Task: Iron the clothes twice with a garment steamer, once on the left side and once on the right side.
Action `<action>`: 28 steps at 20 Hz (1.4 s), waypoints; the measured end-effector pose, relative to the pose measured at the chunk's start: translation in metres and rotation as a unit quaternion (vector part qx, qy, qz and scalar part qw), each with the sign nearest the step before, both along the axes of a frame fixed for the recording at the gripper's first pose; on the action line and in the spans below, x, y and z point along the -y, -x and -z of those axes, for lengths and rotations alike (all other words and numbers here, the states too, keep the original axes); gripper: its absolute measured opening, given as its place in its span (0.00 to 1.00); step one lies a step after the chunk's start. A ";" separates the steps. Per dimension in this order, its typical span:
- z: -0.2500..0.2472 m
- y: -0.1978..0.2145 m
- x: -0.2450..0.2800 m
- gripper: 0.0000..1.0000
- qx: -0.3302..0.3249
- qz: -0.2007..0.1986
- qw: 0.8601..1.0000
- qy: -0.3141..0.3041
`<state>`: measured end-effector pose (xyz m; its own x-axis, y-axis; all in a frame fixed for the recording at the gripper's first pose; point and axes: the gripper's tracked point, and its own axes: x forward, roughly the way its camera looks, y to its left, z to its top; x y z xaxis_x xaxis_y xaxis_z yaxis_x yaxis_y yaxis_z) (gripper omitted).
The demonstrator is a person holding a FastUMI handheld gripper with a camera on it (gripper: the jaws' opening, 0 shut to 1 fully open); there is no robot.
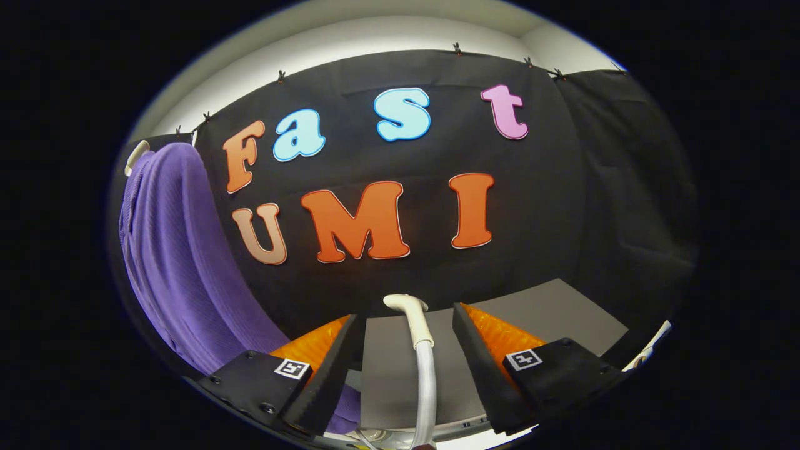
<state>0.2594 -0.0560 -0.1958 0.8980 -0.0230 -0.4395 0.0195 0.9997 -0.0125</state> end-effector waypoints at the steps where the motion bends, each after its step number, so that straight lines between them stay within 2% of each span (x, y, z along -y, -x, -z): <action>1: 0.010 -0.010 0.005 0.99 -0.009 0.003 1.000 0.000; 11: 0.107 -0.090 0.032 0.99 -0.108 0.019 0.994 0.001; 17: 0.152 -0.109 0.029 0.99 -0.166 0.024 0.986 -0.012; 24: 0.180 -0.111 0.033 0.98 -0.216 0.027 0.976 -0.025; 25: 0.181 -0.110 0.033 0.93 -0.220 0.027 0.975 -0.026; 28: 0.189 -0.108 0.035 0.70 -0.239 0.030 0.970 -0.024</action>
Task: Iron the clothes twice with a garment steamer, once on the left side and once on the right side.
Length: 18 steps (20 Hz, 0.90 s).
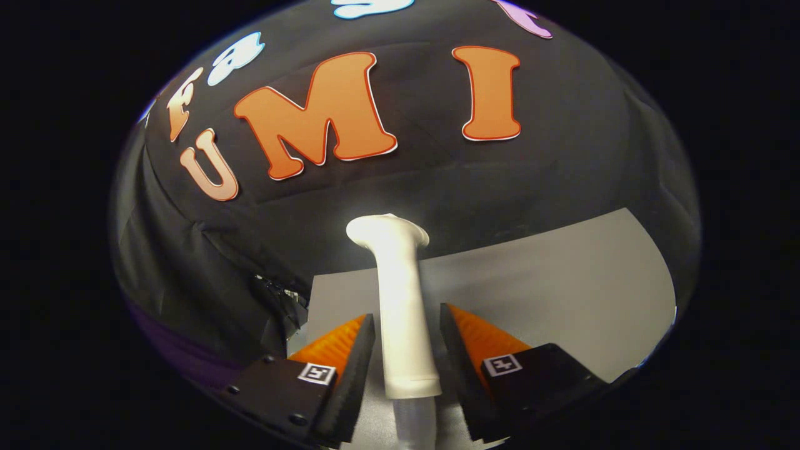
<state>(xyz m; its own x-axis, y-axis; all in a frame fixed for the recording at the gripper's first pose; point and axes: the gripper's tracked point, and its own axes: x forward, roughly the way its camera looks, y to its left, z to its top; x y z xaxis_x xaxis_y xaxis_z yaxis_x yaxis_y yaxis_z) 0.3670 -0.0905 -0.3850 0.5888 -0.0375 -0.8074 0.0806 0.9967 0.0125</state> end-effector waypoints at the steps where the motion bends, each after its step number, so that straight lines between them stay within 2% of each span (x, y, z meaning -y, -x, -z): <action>1: 0.001 0.001 -0.002 0.61 -0.005 0.002 1.000 -0.006; 2: 0.006 0.000 -0.004 0.53 -0.009 0.002 1.000 -0.012; 3: 0.002 0.001 -0.004 0.49 -0.006 0.003 1.000 -0.014; 7: -0.017 0.015 0.000 0.40 0.018 0.015 1.000 -0.009; 13: -0.091 0.047 0.004 0.40 0.138 0.042 0.989 0.014; 18: -0.153 0.108 -0.019 0.40 0.222 0.065 0.973 0.016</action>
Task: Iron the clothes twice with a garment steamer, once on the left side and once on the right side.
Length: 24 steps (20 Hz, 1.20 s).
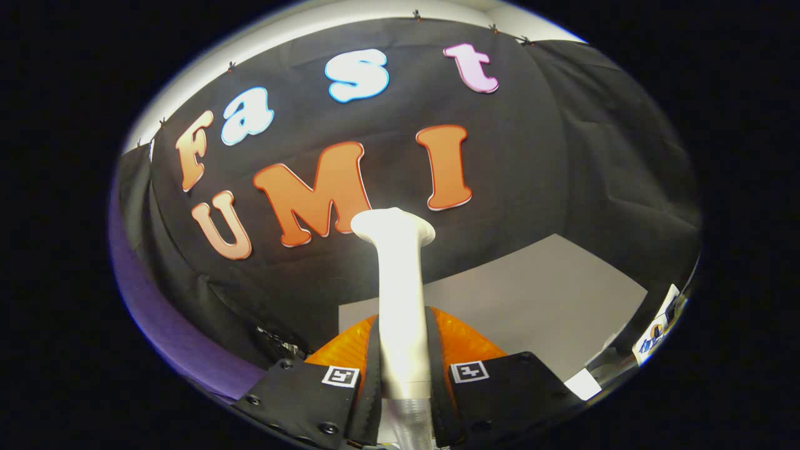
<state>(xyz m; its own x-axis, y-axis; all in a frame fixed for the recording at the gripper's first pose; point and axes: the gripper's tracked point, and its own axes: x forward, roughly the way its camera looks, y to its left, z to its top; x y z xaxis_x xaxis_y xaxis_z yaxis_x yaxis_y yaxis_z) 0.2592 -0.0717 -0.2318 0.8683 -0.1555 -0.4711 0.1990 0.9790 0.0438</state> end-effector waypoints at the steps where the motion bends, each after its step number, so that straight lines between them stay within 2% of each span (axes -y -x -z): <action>1: -0.011 0.014 -0.006 0.40 0.015 0.005 1.000 -0.001; 5: -0.060 0.071 -0.036 0.40 0.073 0.018 0.997 0.003; 11: -0.133 0.170 -0.083 0.40 0.148 0.031 0.987 0.054; 17: -0.163 0.256 -0.144 0.39 0.187 0.026 0.980 0.062; 21: -0.165 0.286 -0.187 0.39 0.201 0.009 0.978 0.060; 24: -0.157 0.289 -0.216 0.39 0.207 -0.001 0.976 0.065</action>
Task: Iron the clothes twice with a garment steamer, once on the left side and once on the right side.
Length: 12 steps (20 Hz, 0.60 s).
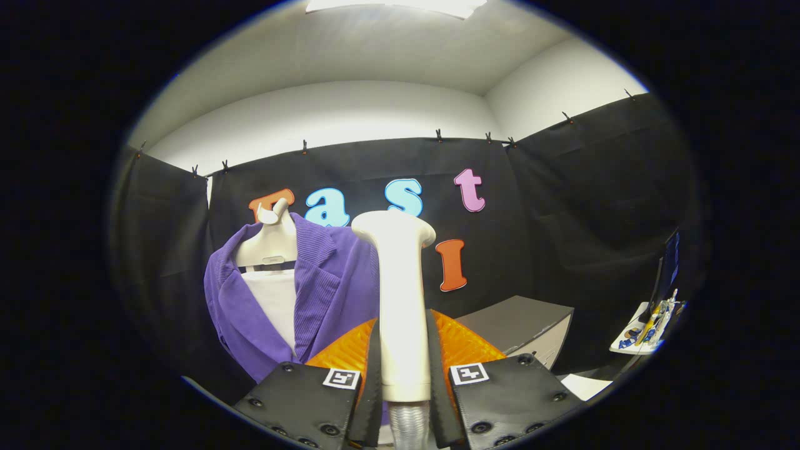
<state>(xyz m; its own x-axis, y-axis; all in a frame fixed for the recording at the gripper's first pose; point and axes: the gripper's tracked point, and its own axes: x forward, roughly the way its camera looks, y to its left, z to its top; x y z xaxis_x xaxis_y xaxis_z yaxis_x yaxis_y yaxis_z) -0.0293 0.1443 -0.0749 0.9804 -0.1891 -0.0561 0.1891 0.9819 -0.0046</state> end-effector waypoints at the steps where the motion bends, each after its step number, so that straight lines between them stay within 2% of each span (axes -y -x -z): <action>1: 0.005 -0.001 -0.008 0.39 0.000 -0.003 1.000 0.000; 5: 0.028 -0.015 -0.037 0.39 -0.011 -0.012 1.000 0.000; 12: 0.060 -0.039 -0.058 0.39 -0.014 -0.019 1.000 0.005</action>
